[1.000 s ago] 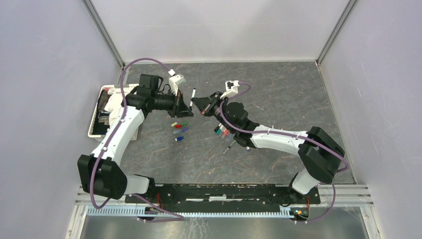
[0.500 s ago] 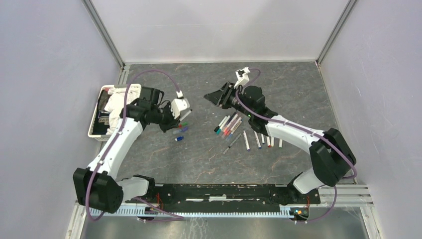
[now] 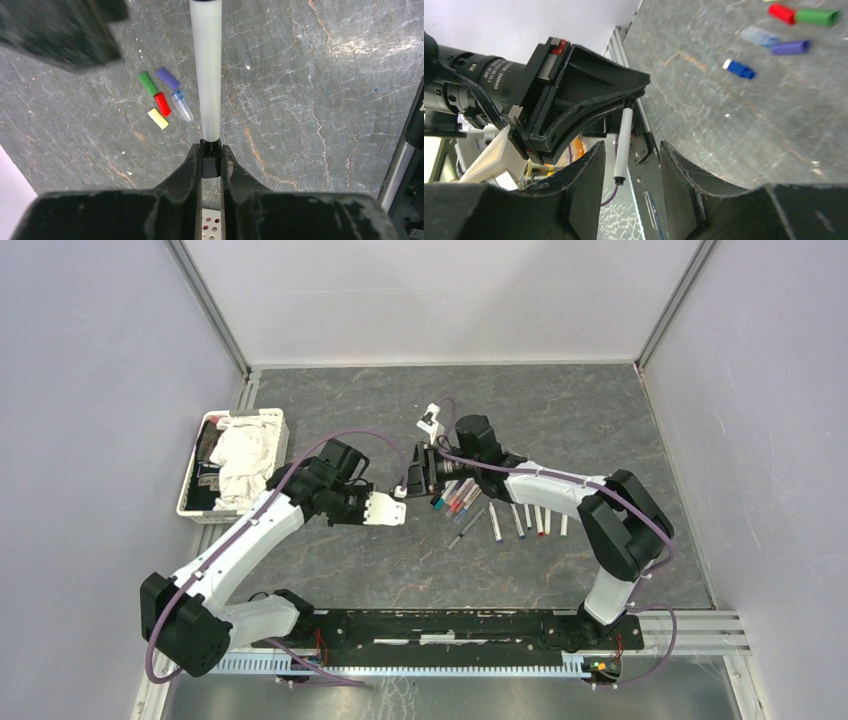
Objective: Open the pen caps
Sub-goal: Open the pen cap from the pen.
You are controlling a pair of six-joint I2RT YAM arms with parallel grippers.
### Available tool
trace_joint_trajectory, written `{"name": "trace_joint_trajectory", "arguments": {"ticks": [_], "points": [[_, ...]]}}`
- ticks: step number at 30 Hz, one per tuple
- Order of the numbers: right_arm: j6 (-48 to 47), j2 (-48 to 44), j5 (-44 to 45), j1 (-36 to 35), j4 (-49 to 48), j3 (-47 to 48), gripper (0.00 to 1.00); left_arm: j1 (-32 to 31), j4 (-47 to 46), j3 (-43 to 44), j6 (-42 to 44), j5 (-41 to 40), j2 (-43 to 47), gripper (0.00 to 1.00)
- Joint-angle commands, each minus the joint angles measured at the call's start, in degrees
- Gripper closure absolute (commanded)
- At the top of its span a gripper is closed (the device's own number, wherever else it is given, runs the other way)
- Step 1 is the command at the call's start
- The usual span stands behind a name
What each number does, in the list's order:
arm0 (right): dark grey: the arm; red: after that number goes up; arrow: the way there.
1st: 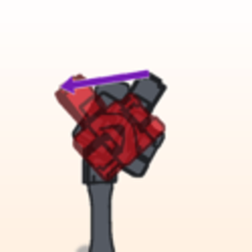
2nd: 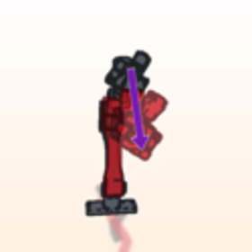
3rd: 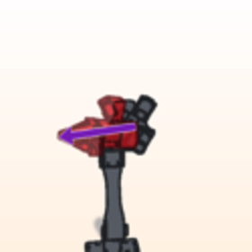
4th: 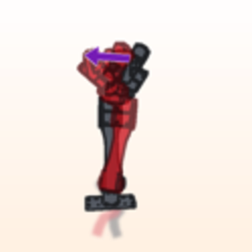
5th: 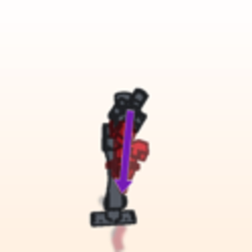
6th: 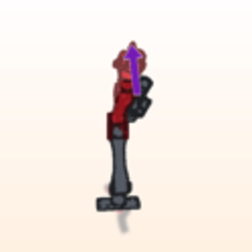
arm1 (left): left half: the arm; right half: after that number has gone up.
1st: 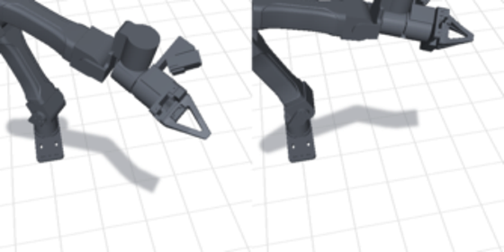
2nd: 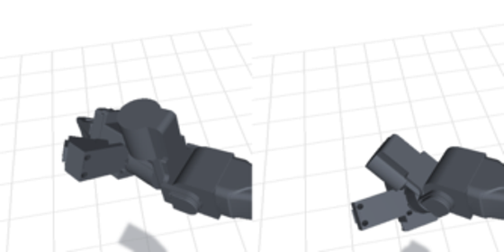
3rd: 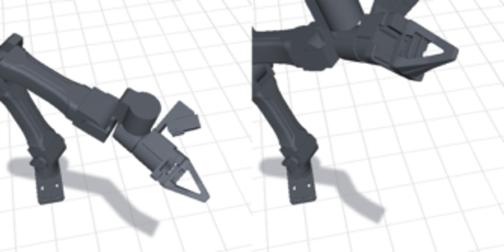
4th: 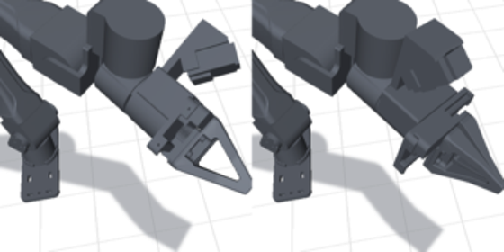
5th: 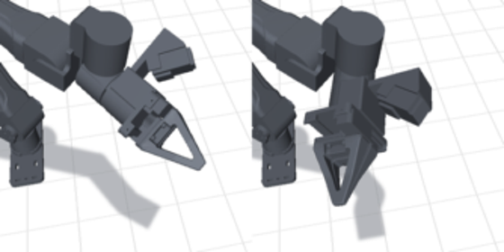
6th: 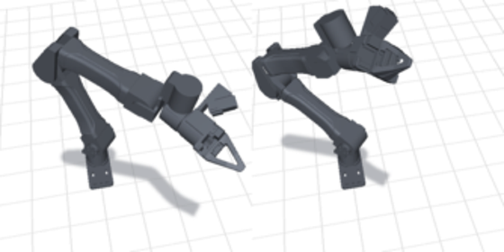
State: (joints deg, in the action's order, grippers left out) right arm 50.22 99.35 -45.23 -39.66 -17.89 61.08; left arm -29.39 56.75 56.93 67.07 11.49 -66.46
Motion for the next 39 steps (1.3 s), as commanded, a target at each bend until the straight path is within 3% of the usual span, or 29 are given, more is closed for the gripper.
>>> {"name": "trace_joint_trajectory", "arguments": {"ticks": [1, 12, 23, 26, 28, 29, 31, 33, 39], "points": [[0.7, 2.4, -8.4, -2.8, -2.1, 3.0, 0.51, -2.2, 0.3, 1.7, 2.6, -2.7, -1.0, 0.98], [0.8, 7.2, -10.5, -5.7, -1.7, 5.1, 0.56, -4.7, 0.8, 2.9, 1.8, -3.4, -1.5, 0.98], [-0.7, 8.7, -12.6, -5.7, -1.6, 5.9, 0.98, -5.8, 5.0, 6.1, 0.0, 2.4, -1.7, 0.94], [-1.6, 7.4, -16.0, -5.6, -4.8, 3.6, 1.00, -5.8, 6.2, 7.0, -0.5, 4.2, -2.0, 0.85], [-4.5, 6.1, -18.4, -5.2, -4.6, 2.1, 1.00, -5.7, 7.0, 7.8, -1.0, 5.9, -2.0, 0.58], [-7.3, 5.4, -19.0, -4.9, -3.6, 1.1, 1.00, -5.7, 7.5, 8.1, -1.2, 7.1, -1.9, 0.48], [-10.6, 3.6, -19.8, -4.2, -3.1, -1.1, 1.00, -5.7, 8.6, 8.9, -1.3, 10.2, -1.4, 0.40], [-11.0, 1.6, -20.3, -3.8, -5.6, -4.1, 1.00, -5.7, 10.4, 9.8, -1.3, 14.1, -1.1, 0.35], [-8.7, -0.7, -21.2, -3.9, -10.5, -6.4, 1.00, -5.7, 13.2, 11.0, -2.0, 19.7, -2.7, 0.35]]}}
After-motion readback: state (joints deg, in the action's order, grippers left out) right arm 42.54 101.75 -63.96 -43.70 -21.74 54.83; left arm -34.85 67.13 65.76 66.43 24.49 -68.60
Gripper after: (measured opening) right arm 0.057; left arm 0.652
